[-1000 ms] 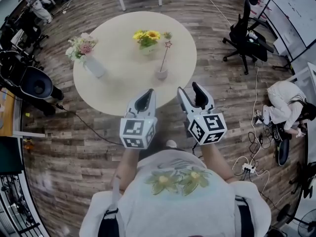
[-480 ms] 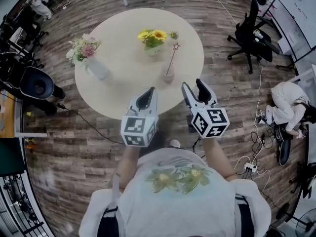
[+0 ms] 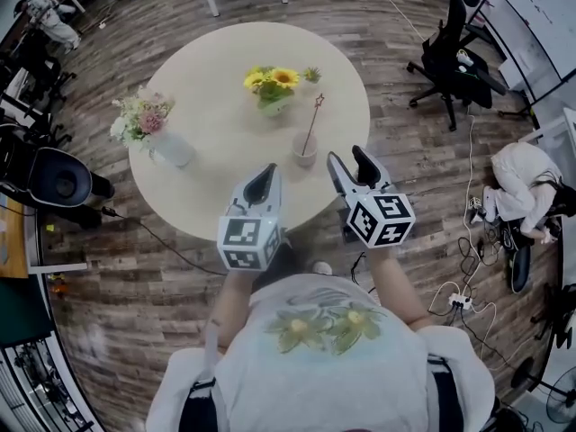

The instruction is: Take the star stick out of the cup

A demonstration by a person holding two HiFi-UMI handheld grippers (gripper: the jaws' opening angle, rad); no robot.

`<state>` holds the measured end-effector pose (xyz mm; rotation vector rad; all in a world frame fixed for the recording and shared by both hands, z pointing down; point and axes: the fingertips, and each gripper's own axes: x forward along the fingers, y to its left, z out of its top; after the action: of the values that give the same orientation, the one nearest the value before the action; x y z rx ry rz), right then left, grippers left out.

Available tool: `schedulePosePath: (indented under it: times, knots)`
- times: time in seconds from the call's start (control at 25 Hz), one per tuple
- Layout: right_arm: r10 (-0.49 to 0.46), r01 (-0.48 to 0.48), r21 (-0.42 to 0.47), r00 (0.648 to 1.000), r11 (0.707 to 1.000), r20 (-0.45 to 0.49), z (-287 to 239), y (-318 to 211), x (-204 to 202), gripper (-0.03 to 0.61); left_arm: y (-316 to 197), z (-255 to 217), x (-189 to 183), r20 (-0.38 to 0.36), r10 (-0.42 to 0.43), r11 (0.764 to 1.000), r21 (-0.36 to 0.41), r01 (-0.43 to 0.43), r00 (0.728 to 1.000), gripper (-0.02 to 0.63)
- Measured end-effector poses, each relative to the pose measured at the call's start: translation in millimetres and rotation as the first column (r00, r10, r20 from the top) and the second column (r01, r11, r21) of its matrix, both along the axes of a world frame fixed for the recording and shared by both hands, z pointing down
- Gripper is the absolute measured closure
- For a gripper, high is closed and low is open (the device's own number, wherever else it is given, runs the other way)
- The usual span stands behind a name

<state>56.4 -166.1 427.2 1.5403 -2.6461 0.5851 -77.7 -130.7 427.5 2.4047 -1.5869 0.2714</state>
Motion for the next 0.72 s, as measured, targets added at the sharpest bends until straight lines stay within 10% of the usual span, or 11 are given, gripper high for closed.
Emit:
schedulePosePath:
  times: [0.72]
  knots:
    - [-0.024, 0.025, -0.079, 1.000, 0.997, 0.013, 18, -67, -14, 0.347, -55, 2, -11, -0.008, 0.013, 1.000, -0.022, -0.014, 1.000, 0.612]
